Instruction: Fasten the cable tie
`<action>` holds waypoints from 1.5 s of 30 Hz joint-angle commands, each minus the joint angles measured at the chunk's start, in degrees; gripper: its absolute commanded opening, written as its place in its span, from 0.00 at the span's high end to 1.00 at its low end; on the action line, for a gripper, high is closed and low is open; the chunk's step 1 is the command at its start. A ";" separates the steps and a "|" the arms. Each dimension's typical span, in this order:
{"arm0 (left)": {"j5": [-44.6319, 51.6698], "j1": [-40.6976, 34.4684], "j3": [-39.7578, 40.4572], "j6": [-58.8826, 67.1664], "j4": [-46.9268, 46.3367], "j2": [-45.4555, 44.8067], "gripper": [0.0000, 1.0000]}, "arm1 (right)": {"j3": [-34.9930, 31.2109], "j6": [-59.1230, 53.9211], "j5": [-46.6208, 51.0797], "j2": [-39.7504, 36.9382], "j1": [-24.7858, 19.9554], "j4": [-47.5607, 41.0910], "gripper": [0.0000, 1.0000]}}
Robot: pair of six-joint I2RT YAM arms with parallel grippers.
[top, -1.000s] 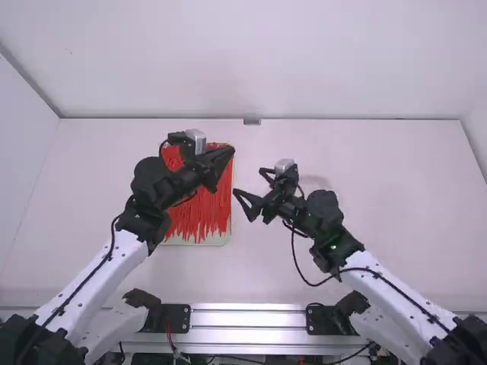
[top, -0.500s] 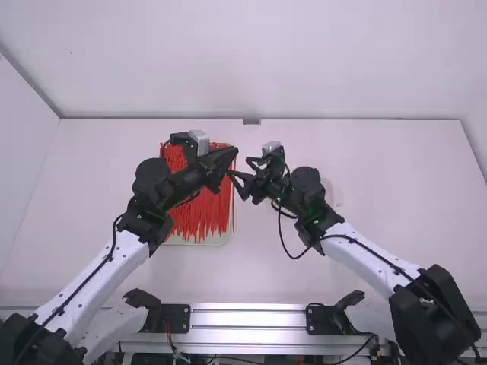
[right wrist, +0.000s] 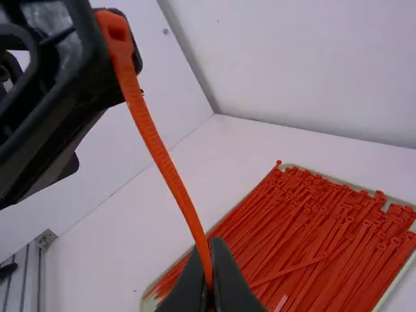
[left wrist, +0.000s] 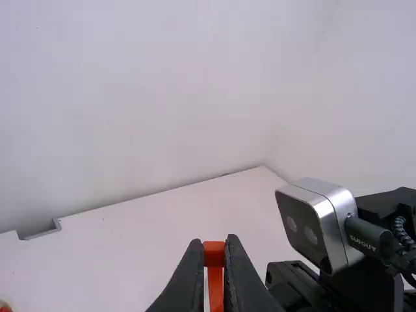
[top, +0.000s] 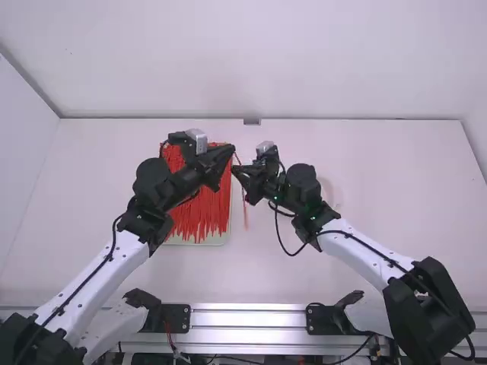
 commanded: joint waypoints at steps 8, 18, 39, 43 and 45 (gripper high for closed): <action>-0.70 -0.24 -0.33 1.92 0.74 -0.09 0.30 | 1.88 -1.49 -1.14 0.02 -0.24 0.26 1.00; 10.27 5.46 -0.33 5.44 2.43 -0.09 0.05 | 1.88 -1.49 -14.84 -0.22 -8.20 0.66 1.00; 58.64 14.88 15.04 -7.80 24.83 17.75 0.01 | 1.88 0.44 -41.24 -0.26 -16.83 20.81 1.00; 63.84 11.89 22.21 -9.42 23.76 22.53 0.06 | 1.88 0.42 -40.19 -0.26 -16.04 24.39 1.00; 64.92 9.88 24.74 -10.14 23.21 24.09 0.08 | 1.88 0.46 -39.43 -0.24 -16.13 24.94 1.00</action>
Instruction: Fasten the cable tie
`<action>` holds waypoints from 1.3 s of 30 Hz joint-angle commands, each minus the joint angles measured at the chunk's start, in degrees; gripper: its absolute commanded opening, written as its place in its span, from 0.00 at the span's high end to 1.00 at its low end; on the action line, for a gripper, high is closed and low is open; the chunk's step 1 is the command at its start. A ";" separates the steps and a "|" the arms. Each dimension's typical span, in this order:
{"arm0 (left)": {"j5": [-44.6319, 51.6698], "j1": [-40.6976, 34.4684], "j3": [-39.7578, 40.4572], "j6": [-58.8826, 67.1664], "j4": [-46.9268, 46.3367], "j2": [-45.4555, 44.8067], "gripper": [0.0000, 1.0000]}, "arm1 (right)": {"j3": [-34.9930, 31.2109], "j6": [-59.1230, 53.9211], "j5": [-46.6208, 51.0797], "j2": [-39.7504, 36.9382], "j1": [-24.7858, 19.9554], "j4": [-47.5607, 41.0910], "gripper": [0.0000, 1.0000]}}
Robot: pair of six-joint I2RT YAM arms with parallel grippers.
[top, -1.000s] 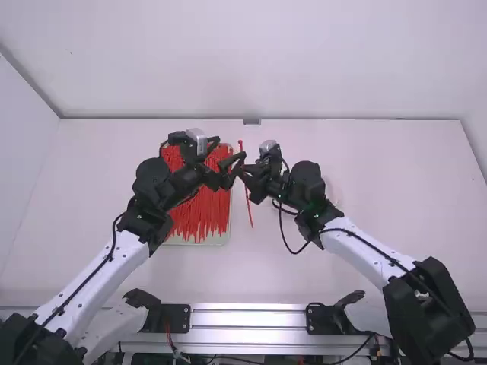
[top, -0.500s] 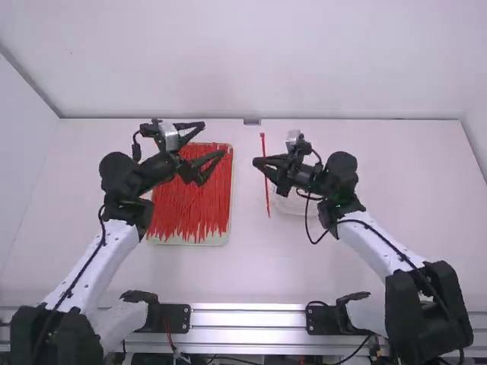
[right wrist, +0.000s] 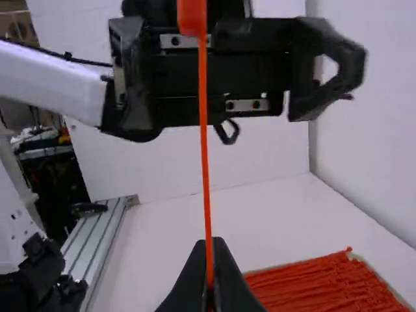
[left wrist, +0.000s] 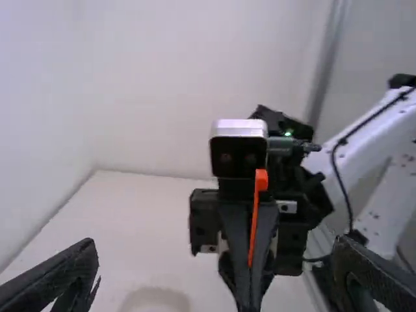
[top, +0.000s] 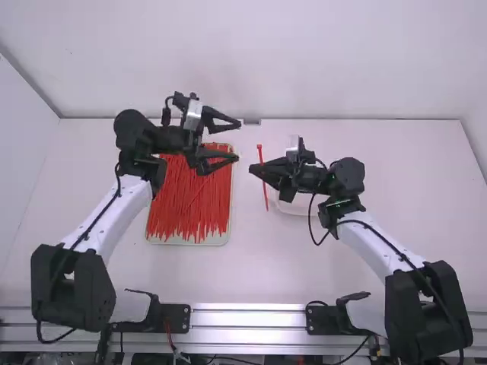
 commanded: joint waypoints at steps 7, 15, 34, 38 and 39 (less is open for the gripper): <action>4.92 -5.64 7.02 -1.64 0.11 3.91 0.14 | 1.88 2.82 0.79 -0.26 0.04 5.75 1.00; 1.01 -6.82 7.04 -2.14 0.50 3.91 0.45 | 1.88 4.13 4.31 -0.26 0.04 8.35 1.00; -3.32 -8.28 7.04 -2.58 1.38 3.89 0.85 | 1.88 3.96 6.19 -0.26 0.39 9.16 1.00; -4.02 -8.31 7.04 -3.78 1.55 3.89 0.87 | 1.88 4.17 6.45 -0.26 0.37 9.16 1.00; -3.85 -8.41 7.04 -3.78 1.68 3.89 0.88 | 1.88 4.13 6.43 -0.24 0.37 9.16 1.00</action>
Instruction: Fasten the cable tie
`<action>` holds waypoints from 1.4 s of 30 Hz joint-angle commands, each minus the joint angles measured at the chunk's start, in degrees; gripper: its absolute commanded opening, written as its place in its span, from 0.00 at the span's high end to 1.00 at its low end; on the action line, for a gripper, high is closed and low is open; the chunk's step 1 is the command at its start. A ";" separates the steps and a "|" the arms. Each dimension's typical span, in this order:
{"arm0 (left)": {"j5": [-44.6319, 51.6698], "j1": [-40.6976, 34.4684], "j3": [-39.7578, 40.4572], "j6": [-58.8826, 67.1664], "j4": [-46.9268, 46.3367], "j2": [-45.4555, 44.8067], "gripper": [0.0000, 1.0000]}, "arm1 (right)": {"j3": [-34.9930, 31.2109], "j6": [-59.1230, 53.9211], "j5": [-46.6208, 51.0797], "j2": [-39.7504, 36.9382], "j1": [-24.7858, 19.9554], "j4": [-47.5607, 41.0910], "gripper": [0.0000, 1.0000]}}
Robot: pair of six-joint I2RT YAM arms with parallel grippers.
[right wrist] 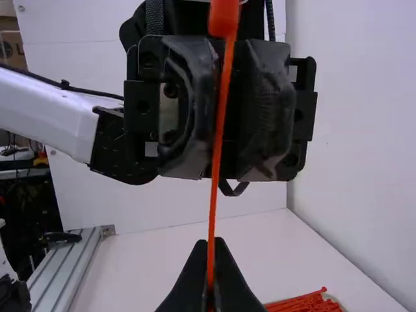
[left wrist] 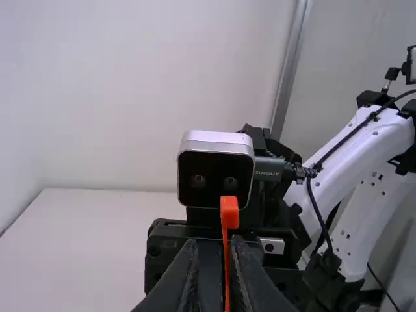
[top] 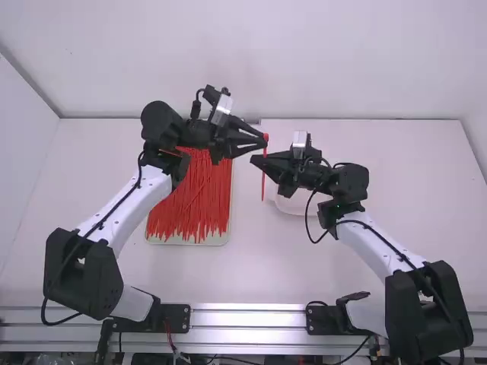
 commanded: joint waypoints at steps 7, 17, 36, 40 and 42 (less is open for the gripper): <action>-0.61 -1.36 1.55 -0.37 0.46 0.13 0.98 | 1.88 0.39 0.50 -0.24 -0.04 0.61 1.00; -2.16 -0.98 1.90 -1.01 0.44 0.04 0.98 | 1.88 0.44 -0.85 -0.24 -0.07 0.13 0.45; -3.43 2.14 11.85 -9.42 -1.75 0.04 0.98 | 1.75 -3.23 -10.45 -0.24 -1.97 -5.90 0.19; -3.34 2.62 13.07 -9.44 -2.78 0.04 0.98 | 1.75 -3.26 -13.16 -0.24 -3.28 -5.90 0.25; -3.26 2.51 13.27 -9.51 -2.82 0.04 0.98 | 1.75 -3.23 -13.97 -0.24 -3.76 -5.99 0.27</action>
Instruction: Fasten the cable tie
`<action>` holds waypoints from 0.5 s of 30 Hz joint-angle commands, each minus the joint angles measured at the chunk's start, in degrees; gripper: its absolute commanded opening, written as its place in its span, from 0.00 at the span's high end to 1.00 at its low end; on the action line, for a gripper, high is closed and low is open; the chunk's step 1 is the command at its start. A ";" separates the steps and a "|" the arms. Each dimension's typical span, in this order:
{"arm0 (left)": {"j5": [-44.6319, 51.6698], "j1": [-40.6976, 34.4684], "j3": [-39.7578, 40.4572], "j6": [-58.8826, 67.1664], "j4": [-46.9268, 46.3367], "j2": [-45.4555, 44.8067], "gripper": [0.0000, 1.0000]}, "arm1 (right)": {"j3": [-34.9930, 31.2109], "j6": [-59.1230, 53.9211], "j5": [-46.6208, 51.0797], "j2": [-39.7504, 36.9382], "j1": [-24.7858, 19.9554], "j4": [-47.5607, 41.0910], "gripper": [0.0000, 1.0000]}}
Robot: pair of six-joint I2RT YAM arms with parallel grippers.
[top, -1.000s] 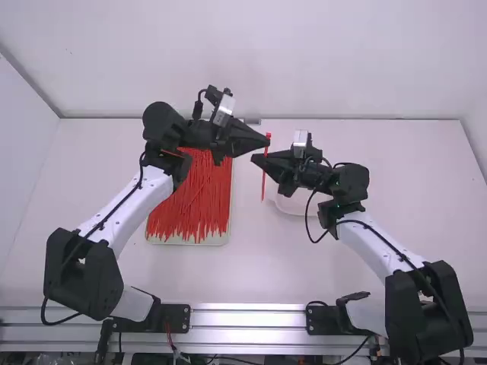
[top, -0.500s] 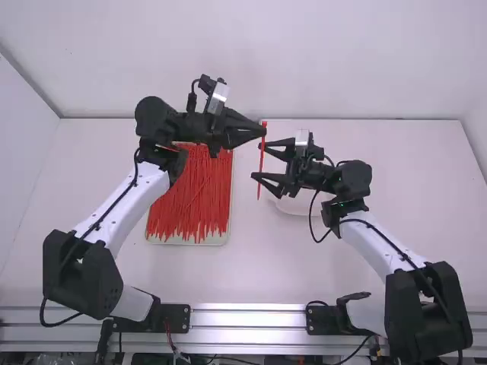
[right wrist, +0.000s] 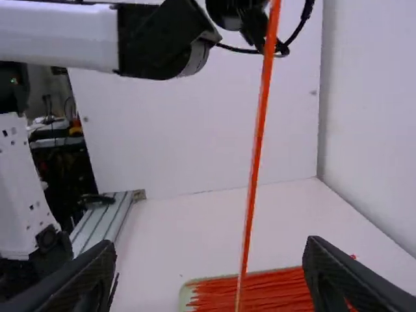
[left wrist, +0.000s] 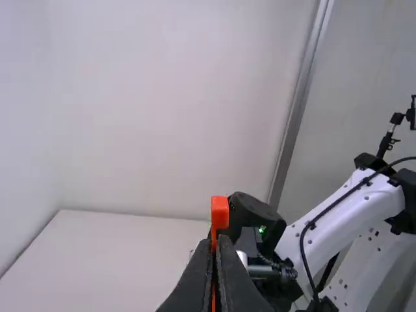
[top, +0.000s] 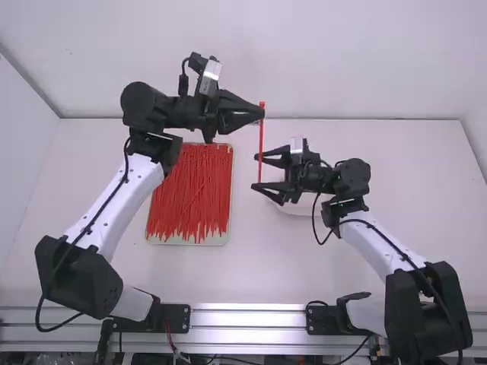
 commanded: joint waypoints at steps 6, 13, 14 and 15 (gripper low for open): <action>-2.34 0.55 1.92 -2.45 0.68 0.04 0.98 | 1.75 -0.44 -4.59 -0.24 -1.09 -2.69 0.27; -2.80 0.57 2.03 -2.69 0.96 0.04 0.98 | 1.75 -1.55 -7.63 -0.24 -0.33 -2.69 0.45; -2.80 0.55 2.12 -2.78 1.18 0.04 0.98 | 1.75 -1.53 -7.98 -0.24 -0.44 -2.69 0.46; -2.80 0.55 2.27 -2.82 1.07 0.04 0.98 | 1.75 -1.55 -8.24 -0.24 -0.66 -2.73 0.50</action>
